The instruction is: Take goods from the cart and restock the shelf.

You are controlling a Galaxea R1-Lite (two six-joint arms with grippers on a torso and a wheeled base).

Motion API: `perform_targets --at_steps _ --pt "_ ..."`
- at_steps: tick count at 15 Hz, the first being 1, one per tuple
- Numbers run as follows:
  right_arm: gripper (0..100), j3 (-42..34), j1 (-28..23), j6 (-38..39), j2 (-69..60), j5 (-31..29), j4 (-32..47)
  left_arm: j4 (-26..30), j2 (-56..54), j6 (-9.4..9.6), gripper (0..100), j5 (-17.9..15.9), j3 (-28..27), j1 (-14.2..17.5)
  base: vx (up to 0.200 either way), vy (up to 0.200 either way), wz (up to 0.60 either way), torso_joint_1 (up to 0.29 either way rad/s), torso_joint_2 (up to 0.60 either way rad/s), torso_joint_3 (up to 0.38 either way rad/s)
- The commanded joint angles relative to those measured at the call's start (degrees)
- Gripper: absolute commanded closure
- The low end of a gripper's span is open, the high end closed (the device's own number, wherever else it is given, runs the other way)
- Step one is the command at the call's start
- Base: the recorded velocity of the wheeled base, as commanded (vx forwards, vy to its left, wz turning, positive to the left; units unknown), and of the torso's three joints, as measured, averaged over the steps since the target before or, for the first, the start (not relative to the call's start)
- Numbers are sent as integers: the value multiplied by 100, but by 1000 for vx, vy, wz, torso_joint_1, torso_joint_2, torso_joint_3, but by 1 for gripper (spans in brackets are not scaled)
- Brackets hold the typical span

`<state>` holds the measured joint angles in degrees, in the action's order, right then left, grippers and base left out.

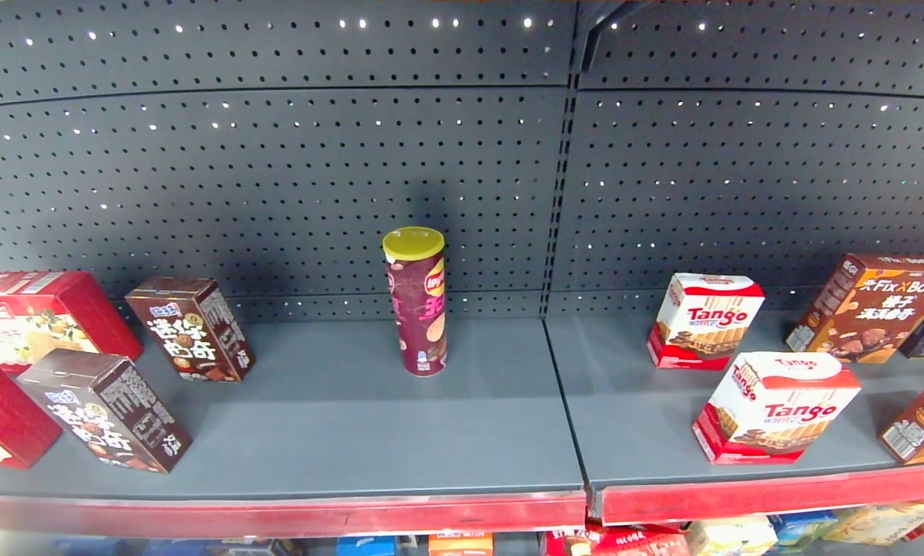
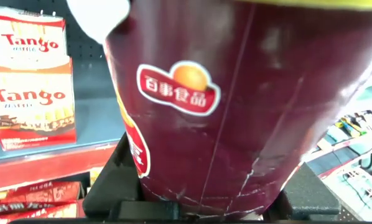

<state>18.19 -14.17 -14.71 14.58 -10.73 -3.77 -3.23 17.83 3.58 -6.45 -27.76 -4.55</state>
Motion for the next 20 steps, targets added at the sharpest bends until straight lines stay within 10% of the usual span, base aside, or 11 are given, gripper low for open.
perform_targets --at_steps 1,6,13,20 --pt "100 0 -7 12 -140 1 69 -283 2259 494 0 -181 -1083 -398 0 0 0 0 0 0" --pt "100 62 37 21 -175 9 87 -1751 4887 274 0 -735 -1531 -1312 0 0 0 0 0 0" --pt "100 -131 54 92 -245 27 60 -2929 6751 204 0 -770 -1522 -1303 0 0 0 0 0 0" --pt "100 -70 45 83 -245 27 69 -3421 7392 -279 0 -1131 -977 -1373 0 0 0 0 0 0"
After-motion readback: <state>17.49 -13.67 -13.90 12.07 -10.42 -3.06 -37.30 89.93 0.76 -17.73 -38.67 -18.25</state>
